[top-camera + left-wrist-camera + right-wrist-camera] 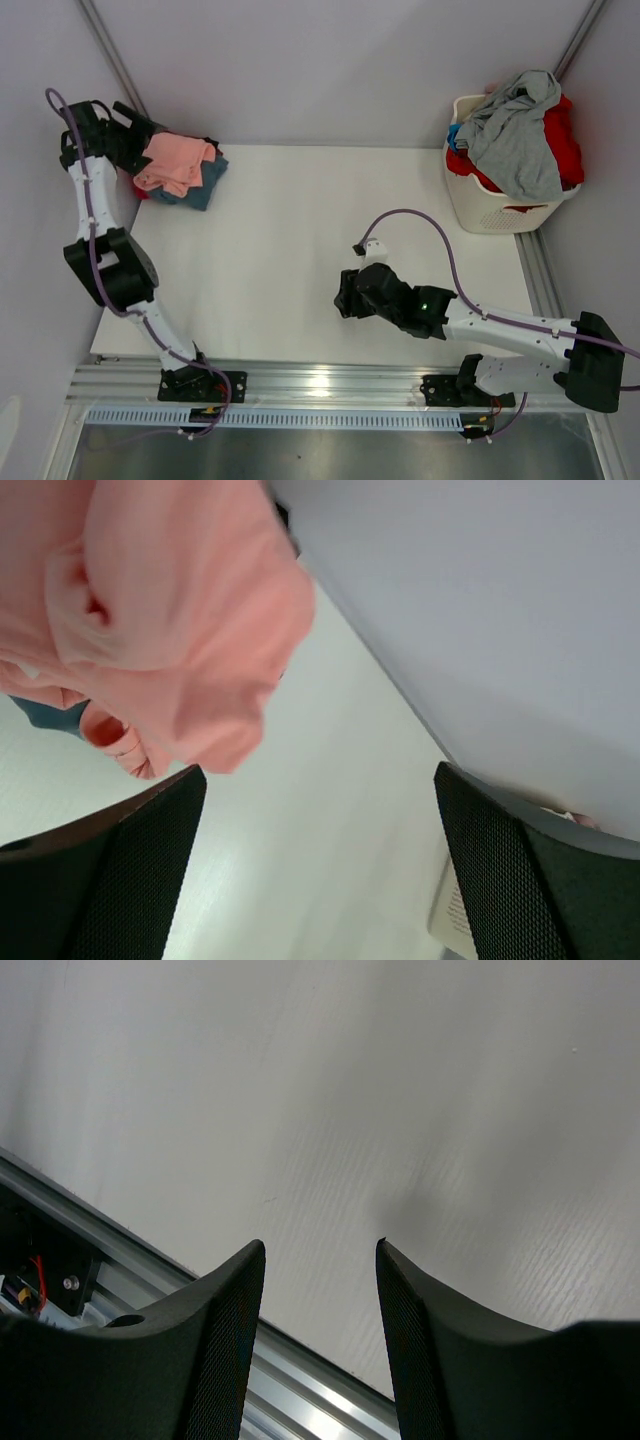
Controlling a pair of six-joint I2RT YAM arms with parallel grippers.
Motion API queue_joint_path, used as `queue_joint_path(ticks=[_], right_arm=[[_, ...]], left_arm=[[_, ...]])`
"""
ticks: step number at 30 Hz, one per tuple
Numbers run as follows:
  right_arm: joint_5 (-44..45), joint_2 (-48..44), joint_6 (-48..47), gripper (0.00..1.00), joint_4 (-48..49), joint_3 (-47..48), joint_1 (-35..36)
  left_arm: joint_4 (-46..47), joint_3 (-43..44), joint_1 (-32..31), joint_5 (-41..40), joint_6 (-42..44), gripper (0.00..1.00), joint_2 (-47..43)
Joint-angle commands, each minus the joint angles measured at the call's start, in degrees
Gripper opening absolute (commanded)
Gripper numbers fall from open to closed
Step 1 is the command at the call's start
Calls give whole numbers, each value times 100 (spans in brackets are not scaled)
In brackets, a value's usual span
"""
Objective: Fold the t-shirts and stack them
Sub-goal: Put the neatly folded tshirt into the corner of the board with the left arm
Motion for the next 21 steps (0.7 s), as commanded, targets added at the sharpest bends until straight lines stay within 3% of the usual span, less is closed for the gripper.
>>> queue_joint_path(ticks=[1,5,9,13,15,18,21], right_arm=[[52,-42,-127,53,192,172,37],[140,-139,-233,53,139,163,46],[307,-271,-347,53,42,207,37],[482,-552,-646,53,-28,286,20],[588,-753,-838,54,-28,304,-24],[597,-965,-997,54,-116,339,-209],[746,-1123,-1111,54,-300,418,-341]], left_arm=[[714,-673,-102,-151,602,99,-1515],[1032,-1333,-584,-618,1342,99,-2650],[1128,-1994,-980,-584,1676,99,-3715],[1909,-3443,-1762,-575,2115,99,-5217],[2269,-4074,-2272,-444,2274,99,-6094],[2622,-4797,-2388,12,2275,99,-6966],[2342,-5071,-2492,241,2431,99,-7320]])
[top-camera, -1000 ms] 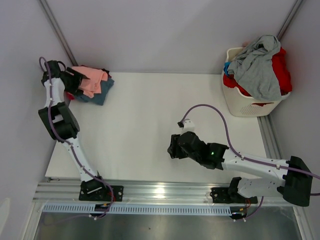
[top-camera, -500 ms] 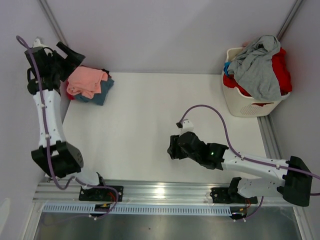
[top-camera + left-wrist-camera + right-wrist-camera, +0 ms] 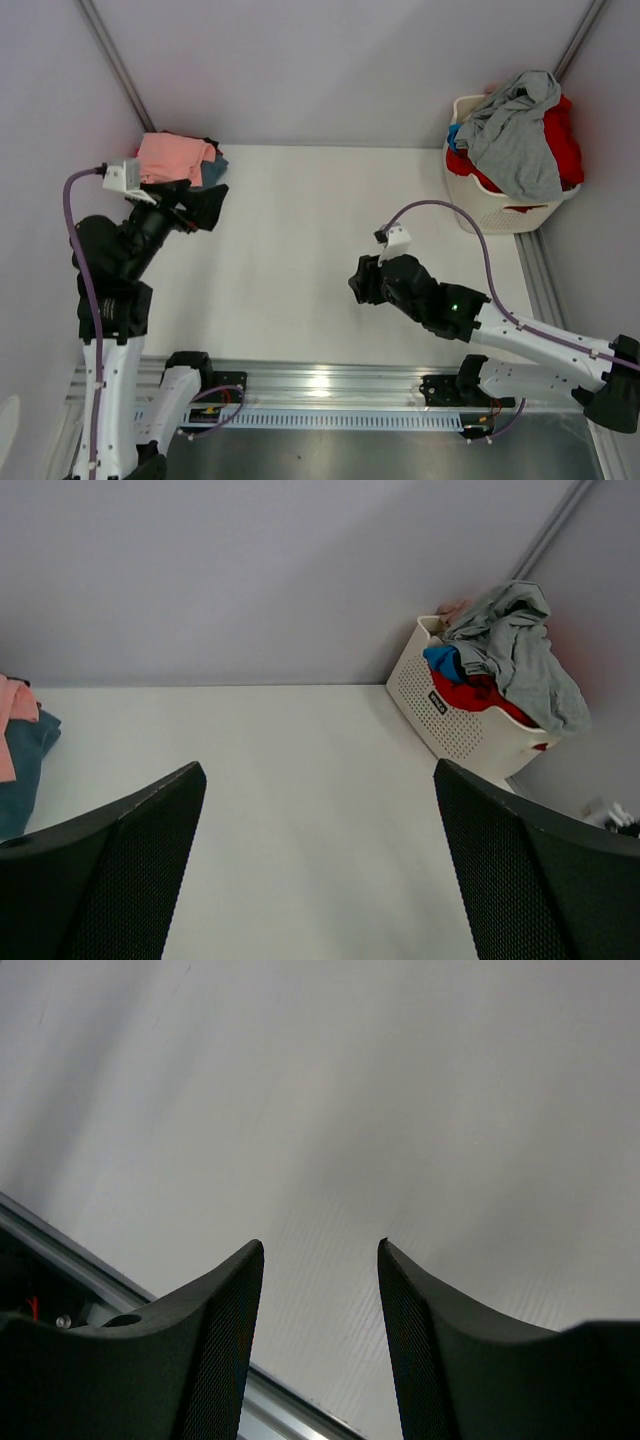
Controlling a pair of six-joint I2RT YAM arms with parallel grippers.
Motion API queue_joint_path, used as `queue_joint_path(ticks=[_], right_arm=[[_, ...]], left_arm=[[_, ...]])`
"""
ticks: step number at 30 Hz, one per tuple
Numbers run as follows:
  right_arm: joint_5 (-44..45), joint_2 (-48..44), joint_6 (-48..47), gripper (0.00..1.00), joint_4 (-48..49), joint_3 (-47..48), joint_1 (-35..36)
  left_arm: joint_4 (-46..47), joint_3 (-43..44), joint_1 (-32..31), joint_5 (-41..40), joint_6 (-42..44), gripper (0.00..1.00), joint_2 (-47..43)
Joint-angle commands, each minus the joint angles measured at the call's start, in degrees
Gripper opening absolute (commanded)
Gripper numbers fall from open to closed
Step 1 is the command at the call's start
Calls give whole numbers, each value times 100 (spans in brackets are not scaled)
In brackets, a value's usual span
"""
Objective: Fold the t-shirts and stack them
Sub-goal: Put the neatly folded tshirt into the corner of the board with the left arm
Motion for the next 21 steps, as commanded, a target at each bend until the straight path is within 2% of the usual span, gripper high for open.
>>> queue_joint_path(ticks=[1,9,10,12,21], right_arm=[[351,-241,-353,54,-134,333,-133],[896,-408,-960,55,-117,649,-300],[1000,-364,-1030,62,-126,675,-318],[1115,-338,-1127,63,-134,763,-327],[1660,-338,-1400,62,-293,860,-335]], left_arm=[[195,-339,-195,345,443,99,-374],[-675,-1270,-600,-234,795,99,-1087],[-711,-1342,-679,-461,822,99,-1149],[-868,-1543,-758,-682,866,99,-1307],[-1220,-2247,-1338,-2651,1191,99,-2123]])
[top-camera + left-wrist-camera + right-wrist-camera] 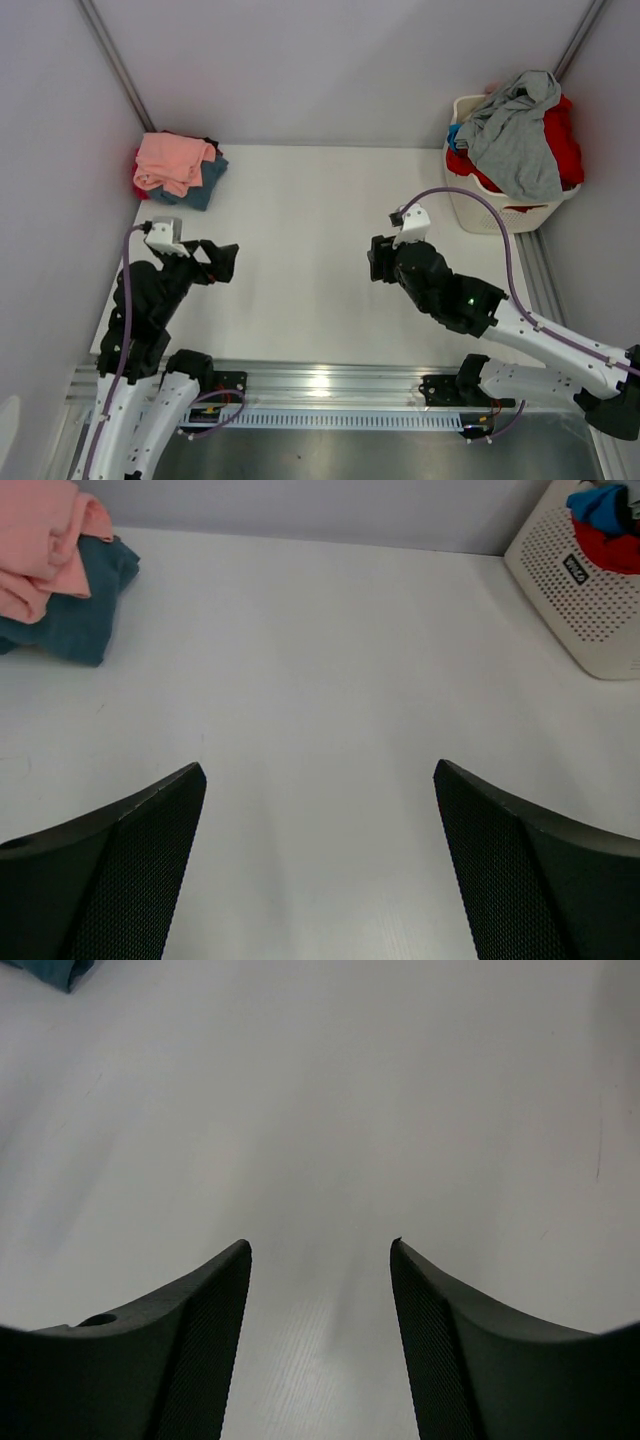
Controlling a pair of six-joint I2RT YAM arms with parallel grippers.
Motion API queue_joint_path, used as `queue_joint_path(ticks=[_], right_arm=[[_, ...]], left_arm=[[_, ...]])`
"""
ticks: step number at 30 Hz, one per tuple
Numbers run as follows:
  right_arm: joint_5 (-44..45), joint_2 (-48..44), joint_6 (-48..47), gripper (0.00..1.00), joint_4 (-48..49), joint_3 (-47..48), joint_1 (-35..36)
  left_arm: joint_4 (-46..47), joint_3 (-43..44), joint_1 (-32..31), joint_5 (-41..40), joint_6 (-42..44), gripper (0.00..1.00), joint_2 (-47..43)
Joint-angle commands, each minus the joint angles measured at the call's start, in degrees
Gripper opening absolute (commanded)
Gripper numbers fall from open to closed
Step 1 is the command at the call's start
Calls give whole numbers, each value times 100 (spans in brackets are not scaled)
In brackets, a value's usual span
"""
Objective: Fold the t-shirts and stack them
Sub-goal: Put the neatly folded tshirt into the corner of the board with the left arm
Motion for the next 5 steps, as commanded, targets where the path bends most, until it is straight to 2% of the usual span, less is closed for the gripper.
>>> queue_joint_path(ticks=[1,4,5], right_arm=[[465,-67,-185,60,-33,191,-27],[553,-5,-62,59,-129,218,-62],[536,-22,-70,61,-103,200,-62]], left_arm=[[-165,-260,-198,-1065,288,99,-359],[-279,-252,-233,-1460,253,99,-491],[-262,-235,-233,-1479,245,99,-517]])
